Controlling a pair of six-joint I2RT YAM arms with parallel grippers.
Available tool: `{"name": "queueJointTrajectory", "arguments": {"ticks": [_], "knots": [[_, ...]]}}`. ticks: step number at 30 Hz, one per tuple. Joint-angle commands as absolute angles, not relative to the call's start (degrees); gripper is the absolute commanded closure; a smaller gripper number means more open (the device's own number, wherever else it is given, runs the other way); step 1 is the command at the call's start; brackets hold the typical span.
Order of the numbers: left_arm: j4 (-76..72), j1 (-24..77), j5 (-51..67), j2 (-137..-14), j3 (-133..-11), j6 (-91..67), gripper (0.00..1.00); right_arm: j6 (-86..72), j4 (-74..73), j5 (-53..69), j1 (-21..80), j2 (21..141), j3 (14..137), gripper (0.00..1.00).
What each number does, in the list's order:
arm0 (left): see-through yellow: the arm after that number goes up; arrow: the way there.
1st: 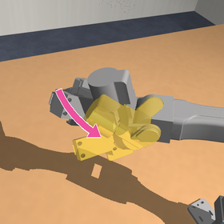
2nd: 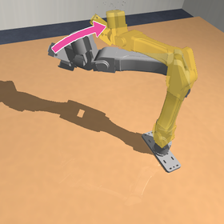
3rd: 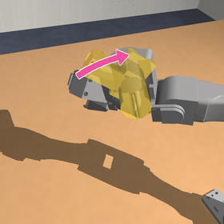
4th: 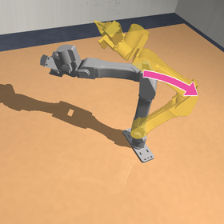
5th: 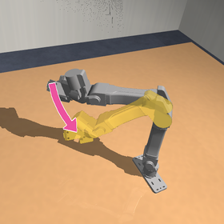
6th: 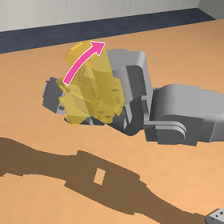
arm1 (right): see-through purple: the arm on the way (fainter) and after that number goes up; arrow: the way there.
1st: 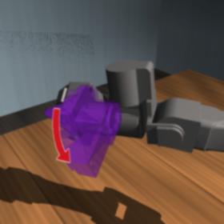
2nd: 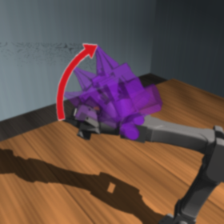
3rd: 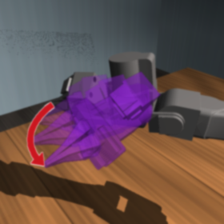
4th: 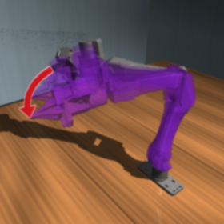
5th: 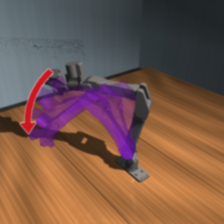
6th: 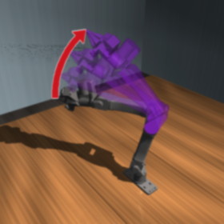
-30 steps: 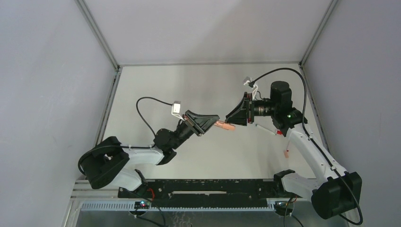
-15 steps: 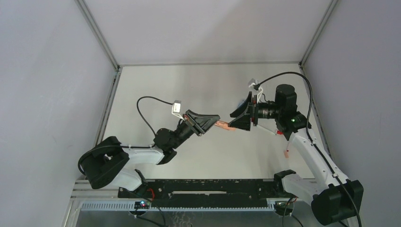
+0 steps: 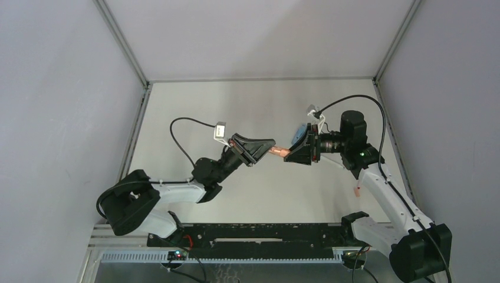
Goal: Insert the pens into the pen caps
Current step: Press the pen cap onto the pen.
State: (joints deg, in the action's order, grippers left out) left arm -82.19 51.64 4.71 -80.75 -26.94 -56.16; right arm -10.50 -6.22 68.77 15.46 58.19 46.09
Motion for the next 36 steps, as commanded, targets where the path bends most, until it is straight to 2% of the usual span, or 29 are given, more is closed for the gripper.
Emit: {"name": "queueJointTrajectory", "arguments": {"ticks": [1,5,10,16,19,22,25,33,36], "knots": [[-84.25,51.86,5.53,-80.98,-29.53,-56.52,1.00,-13.61,-1.15,70.68,15.69,57.46,46.26,0.64],[-84.20,52.16,6.31,-81.50,-29.77,-56.31,1.00,-14.64,-0.53,71.23,15.32,57.26,46.32,0.72],[-84.22,52.60,7.21,-82.40,-30.06,-55.58,1.00,-15.65,1.69,71.37,15.29,57.36,46.32,0.74],[-84.11,53.30,7.55,-83.37,-30.53,-54.94,1.00,-16.30,2.53,71.48,15.25,57.74,46.32,0.95],[-84.12,53.35,7.97,-83.58,-30.36,-54.89,0.91,-14.71,1.15,72.14,14.68,57.64,46.69,0.99],[-84.11,53.35,8.36,-82.63,-29.53,-53.88,0.83,-9.72,-4.82,72.42,14.33,57.44,48.23,1.00],[-84.03,53.35,9.28,-82.40,-28.92,-53.61,0.83,-9.82,-4.61,72.64,14.68,57.80,48.34,1.00],[-84.02,54.07,10.60,-85.93,-30.69,-53.67,0.99,-14.20,-1.06,71.10,16.42,60.18,49.44,0.96],[-84.05,54.76,10.15,-87.16,-31.25,-53.53,1.00,-16.01,1.12,70.07,16.59,60.61,49.40,0.93]]}}
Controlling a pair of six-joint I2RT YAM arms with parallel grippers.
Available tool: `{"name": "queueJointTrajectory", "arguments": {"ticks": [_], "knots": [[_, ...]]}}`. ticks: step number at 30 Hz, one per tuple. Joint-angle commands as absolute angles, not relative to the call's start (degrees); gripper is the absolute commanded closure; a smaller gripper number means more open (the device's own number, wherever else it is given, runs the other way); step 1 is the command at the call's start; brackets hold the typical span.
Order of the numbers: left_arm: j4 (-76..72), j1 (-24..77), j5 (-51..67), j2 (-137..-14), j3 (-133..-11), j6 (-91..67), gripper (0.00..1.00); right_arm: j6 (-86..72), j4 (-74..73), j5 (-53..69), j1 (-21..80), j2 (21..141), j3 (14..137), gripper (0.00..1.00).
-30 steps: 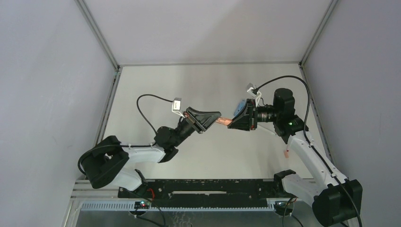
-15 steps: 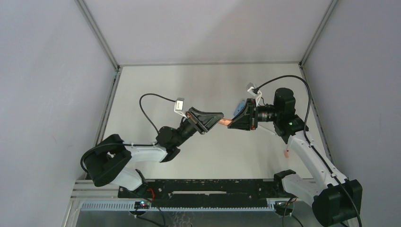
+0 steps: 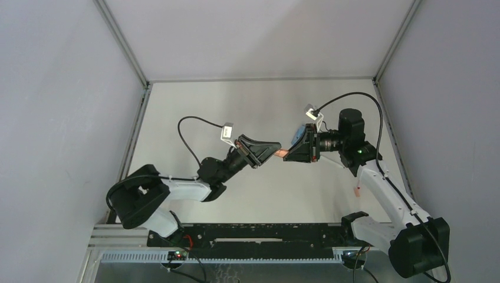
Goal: Insert the pens into the pen caps
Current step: Press the pen cap onto the pen.
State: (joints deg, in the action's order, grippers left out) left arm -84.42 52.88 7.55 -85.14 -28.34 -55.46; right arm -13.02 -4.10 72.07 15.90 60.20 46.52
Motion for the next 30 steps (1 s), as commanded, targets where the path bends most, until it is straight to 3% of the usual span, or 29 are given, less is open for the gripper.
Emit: {"name": "queueJointTrajectory", "arguments": {"ticks": [1,18,30], "knots": [[-84.03,54.98,9.81,-87.54,-31.40,-53.53,1.00,-16.05,1.43,69.79,16.69,60.75,49.40,0.92],[-84.38,55.07,4.84,-86.87,-30.53,-54.14,1.00,-15.86,-0.77,70.31,14.77,58.56,48.11,0.57],[-84.38,53.12,4.66,-83.26,-28.13,-54.06,1.00,-9.21,-6.88,70.89,13.36,56.76,47.46,0.41]]}}
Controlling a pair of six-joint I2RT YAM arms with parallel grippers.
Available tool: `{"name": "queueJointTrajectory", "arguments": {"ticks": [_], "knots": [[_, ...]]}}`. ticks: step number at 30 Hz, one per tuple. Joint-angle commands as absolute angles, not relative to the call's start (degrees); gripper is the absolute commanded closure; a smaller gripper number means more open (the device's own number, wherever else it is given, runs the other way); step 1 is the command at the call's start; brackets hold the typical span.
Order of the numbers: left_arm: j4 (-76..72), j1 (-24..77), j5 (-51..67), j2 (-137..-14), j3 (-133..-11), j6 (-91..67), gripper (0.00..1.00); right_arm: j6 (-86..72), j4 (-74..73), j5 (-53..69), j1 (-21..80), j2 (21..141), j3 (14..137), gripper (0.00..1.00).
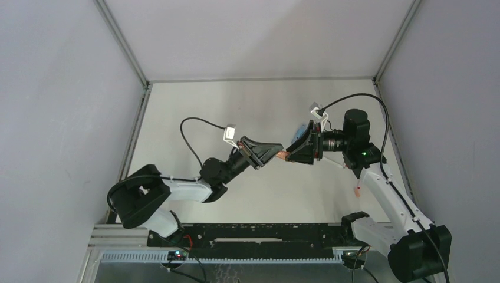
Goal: Insert the pens into the pen caps
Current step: Press the pen cap onto the pen.
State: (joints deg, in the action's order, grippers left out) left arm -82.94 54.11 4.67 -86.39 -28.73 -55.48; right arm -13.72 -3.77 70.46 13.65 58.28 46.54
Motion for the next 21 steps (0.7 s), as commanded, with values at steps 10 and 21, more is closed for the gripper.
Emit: {"name": "queueJointTrajectory", "arguments": {"ticks": [10,21], "knots": [[-84.40,52.65,4.95,-82.21,-27.37,-53.69,1.00,-9.93,-6.18,70.86,13.36,56.73,46.95,0.77],[-84.38,56.48,5.82,-88.21,-30.97,-52.59,1.00,-14.93,-0.55,71.39,13.83,57.45,46.06,0.92]]}}
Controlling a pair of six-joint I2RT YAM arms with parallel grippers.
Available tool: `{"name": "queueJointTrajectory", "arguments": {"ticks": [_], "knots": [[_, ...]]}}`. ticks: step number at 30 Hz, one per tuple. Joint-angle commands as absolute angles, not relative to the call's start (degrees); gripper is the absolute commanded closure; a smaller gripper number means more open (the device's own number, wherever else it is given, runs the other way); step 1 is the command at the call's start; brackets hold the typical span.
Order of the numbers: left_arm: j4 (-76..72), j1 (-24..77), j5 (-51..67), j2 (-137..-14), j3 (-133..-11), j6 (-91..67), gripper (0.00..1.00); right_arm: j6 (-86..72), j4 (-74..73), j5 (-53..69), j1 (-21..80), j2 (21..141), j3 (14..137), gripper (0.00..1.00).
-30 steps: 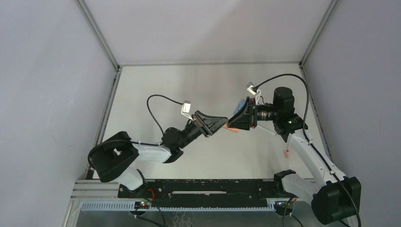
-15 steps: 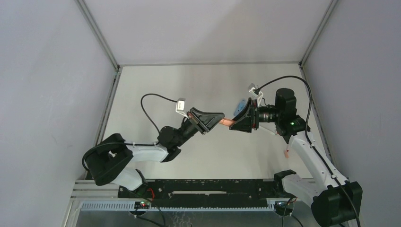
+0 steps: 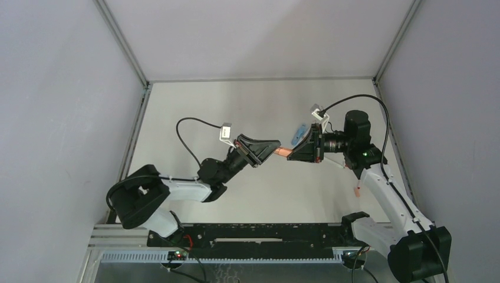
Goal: Insert the pens into the pen caps
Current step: Press the pen cap onto the pen, then place the pen at the center of the board.
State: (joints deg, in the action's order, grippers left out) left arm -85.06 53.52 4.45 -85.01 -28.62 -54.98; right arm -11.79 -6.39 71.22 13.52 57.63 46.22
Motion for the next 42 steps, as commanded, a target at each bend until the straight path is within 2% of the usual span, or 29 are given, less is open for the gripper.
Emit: {"name": "queueJointTrajectory", "arguments": {"ticks": [1,4,7,8,12,16,19,23,28,33,42], "knots": [[-84.42,57.12,5.54,-88.91,-31.40,-52.38,1.00,-14.87,-0.53,71.30,14.03,57.65,46.01,0.95],[-84.41,58.15,5.23,-90.29,-32.52,-52.21,1.00,-14.47,-0.53,71.14,14.41,57.90,45.73,1.00],[-84.40,58.14,3.93,-89.56,-31.88,-52.03,1.00,-13.59,-0.57,71.26,13.92,57.58,45.26,1.00],[-84.45,58.06,3.09,-88.86,-31.24,-51.66,0.97,-13.42,-0.53,71.46,13.56,57.35,45.00,1.00],[-84.29,56.50,0.37,-85.02,-28.23,-52.47,0.69,-13.16,1.94,72.89,11.70,56.40,43.13,1.00],[-84.22,54.80,-1.13,-80.94,-25.77,-53.52,0.53,-12.33,2.83,74.23,11.21,55.99,42.35,1.00],[-83.69,53.66,-2.75,-77.52,-23.61,-52.84,0.37,-12.34,3.78,74.89,10.78,55.79,41.90,1.00],[-81.66,52.60,-3.80,-72.23,-19.64,-50.05,0.21,-12.37,5.41,75.61,9.49,55.27,41.11,1.00],[-80.62,52.56,0.85,-68.84,-17.48,-46.58,0.01,-10.66,6.06,77.60,7.71,54.67,40.87,1.00],[-81.38,53.53,4.07,-73.24,-20.05,-48.23,0.01,-10.37,6.17,77.68,7.65,54.73,40.65,1.00],[-84.20,57.50,4.17,-84.23,-28.42,-49.85,0.28,-11.55,7.33,77.44,7.65,54.58,40.00,1.00]]}}
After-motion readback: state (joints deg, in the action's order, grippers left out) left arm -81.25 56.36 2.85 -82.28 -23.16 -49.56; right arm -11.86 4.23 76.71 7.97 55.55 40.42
